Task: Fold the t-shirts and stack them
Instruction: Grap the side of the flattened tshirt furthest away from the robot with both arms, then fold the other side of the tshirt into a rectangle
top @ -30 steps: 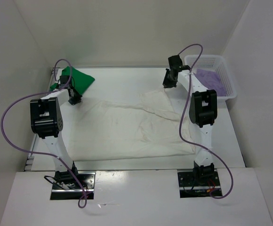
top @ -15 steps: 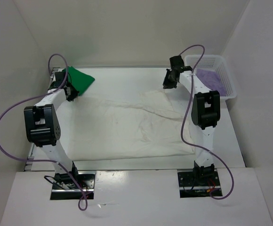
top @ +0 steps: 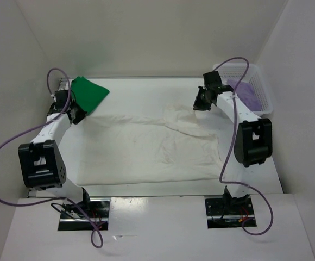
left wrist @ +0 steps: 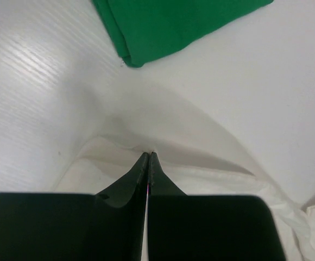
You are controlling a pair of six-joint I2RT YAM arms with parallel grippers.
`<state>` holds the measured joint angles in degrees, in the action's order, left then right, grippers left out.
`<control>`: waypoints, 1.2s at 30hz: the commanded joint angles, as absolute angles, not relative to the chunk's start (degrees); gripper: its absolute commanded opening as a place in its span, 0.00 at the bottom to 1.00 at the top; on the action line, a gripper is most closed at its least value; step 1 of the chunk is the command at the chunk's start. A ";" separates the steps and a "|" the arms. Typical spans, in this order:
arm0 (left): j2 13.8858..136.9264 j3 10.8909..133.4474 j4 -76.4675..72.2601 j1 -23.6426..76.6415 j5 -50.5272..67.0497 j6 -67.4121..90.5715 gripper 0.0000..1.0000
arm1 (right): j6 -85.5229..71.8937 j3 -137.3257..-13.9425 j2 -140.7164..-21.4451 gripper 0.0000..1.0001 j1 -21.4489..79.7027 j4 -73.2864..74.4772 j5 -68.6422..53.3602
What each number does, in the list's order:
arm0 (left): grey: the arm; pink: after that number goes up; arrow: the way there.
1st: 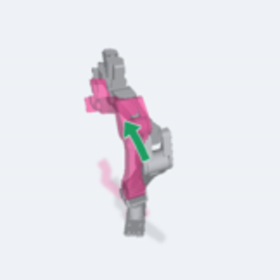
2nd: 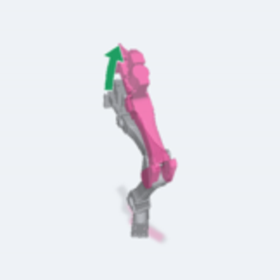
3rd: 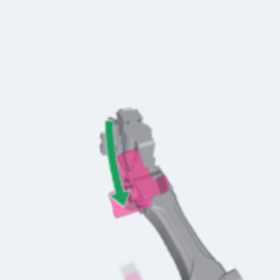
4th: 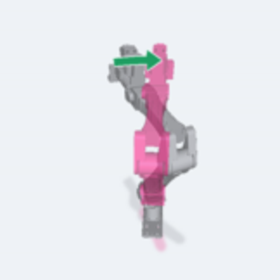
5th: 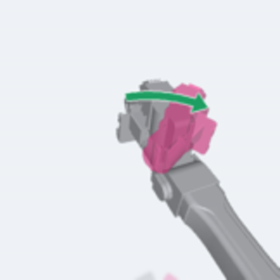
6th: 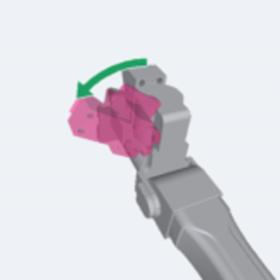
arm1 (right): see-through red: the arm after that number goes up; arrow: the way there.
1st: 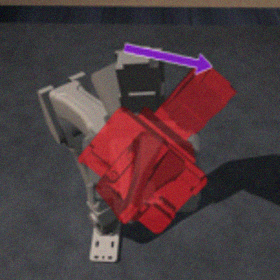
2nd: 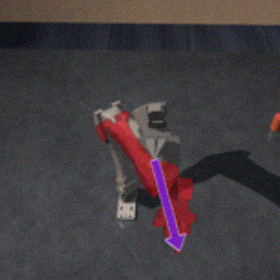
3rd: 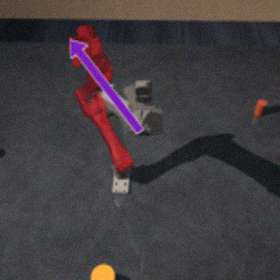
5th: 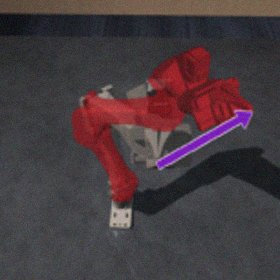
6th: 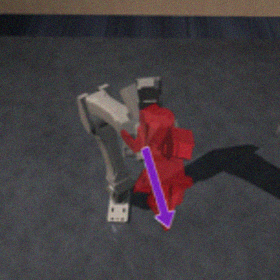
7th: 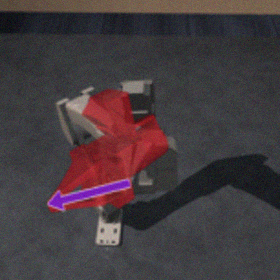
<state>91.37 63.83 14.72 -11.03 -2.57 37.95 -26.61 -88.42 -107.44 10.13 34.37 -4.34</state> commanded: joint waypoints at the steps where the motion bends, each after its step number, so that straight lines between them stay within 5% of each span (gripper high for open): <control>1: 83.70 61.53 15.47 -13.09 -0.62 38.76 0.00 | -28.38 -81.33 -96.43 0.00 8.71 32.34 -4.30; 13: 68.22 52.21 23.20 -14.94 2.37 38.76 0.00 | -28.39 -65.05 -72.88 0.00 6.86 46.73 -6.67; 30: 63.90 48.16 32.69 -18.02 2.56 40.61 0.00 | -33.40 -57.21 -58.27 0.00 6.33 66.79 -4.22; 32: 63.90 48.87 33.22 -18.02 0.80 41.13 0.00 | -33.40 -57.83 -58.27 0.11 6.94 68.02 -4.22; 36: 64.42 50.79 34.98 -18.54 -1.75 42.97 0.25 | -32.87 -58.54 -58.27 0.25 7.47 69.61 -4.75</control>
<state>65.32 48.38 33.10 -17.89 1.19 40.86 -33.23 -56.86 -59.16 6.98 65.95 -5.39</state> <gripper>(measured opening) 0.220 0.242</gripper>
